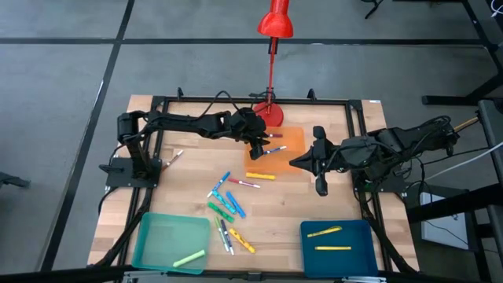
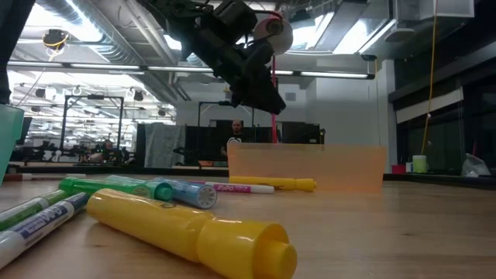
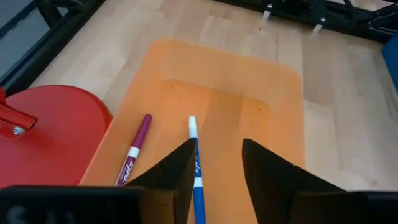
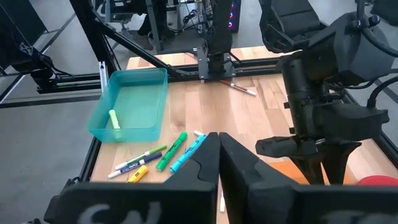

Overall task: Pick & Place Markers
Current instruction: Put the brown marker pen into the orange bin

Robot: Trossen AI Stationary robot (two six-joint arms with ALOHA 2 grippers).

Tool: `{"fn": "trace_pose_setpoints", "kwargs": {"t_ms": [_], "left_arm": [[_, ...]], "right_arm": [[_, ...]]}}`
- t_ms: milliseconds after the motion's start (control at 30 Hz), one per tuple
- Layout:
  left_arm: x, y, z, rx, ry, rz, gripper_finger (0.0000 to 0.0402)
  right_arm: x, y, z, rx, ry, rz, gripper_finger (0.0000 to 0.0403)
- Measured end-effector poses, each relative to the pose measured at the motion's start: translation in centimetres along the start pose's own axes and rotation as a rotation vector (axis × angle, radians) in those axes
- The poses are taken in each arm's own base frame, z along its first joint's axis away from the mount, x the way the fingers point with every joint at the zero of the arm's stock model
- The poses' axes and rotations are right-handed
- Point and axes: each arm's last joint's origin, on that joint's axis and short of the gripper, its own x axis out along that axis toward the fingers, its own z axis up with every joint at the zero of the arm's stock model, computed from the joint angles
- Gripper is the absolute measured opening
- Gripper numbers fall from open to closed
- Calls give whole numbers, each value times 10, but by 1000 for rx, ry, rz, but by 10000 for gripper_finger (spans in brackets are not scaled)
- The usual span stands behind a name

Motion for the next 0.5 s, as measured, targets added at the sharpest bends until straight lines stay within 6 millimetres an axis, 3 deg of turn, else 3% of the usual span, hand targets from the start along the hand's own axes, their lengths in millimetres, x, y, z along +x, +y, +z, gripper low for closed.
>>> {"fn": "trace_pose_setpoints", "kwargs": {"t_ms": [233, 500], "left_arm": [[-25, -6, 11, -40, -14, -78, 140], [-81, -13, 18, -15, 44, -63, 128]], "right_arm": [[0, 0, 0, 0, 1, 0, 12], [0, 0, 0, 3, 1, 0, 5]]}}
